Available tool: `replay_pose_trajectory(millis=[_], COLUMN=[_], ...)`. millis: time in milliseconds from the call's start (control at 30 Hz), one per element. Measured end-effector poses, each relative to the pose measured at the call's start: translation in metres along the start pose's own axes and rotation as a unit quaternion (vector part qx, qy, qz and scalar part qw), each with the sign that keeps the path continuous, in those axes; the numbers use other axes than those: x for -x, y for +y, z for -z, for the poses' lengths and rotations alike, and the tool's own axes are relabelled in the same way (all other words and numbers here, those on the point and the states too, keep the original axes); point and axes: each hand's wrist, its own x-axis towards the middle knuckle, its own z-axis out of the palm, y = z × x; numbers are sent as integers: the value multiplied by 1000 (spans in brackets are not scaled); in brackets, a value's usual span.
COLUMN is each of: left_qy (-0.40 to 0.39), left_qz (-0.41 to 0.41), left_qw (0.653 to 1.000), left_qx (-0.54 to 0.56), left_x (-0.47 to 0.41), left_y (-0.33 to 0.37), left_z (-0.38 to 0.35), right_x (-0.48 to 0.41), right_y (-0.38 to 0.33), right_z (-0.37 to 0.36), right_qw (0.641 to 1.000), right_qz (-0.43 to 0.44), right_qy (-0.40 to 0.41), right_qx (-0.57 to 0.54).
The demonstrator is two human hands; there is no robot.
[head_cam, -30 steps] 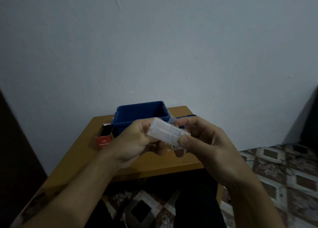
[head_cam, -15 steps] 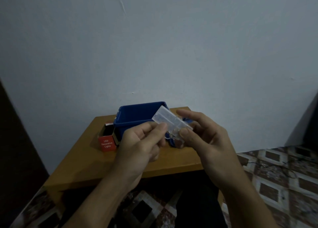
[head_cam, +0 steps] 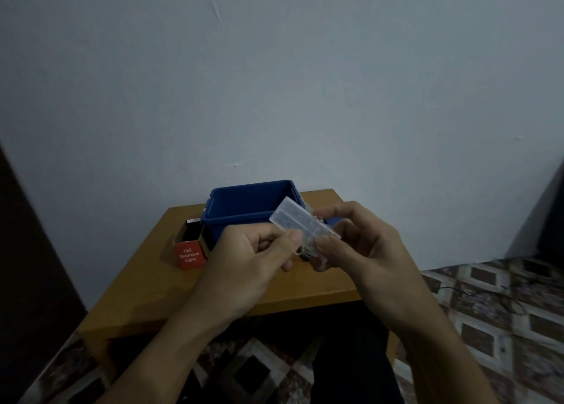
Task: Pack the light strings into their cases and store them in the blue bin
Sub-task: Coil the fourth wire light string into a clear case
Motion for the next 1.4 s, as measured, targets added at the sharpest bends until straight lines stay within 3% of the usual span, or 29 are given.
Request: replay_pose_trajectory(millis=[667,1033,1200,1400], left_qy=[-16,-84,-96,-74], left_qz=[-31,141,135,13], left_qw=[999,981,986,987], left_qx=[-36,107,21,-142], left_x=[0,2,7,13], left_y=[-1,4,7,13], left_z=[1,8,15,21], right_x=[0,-1,-1,-3], right_y=[-3,-2,-1,3], right_z=[-1,-4,2,8], right_qw=[999,994,991,987], right_qz=[-19,-9,-2,-16], right_qy=[25,105,132,161], right_qx=[-16,-40,-33,4])
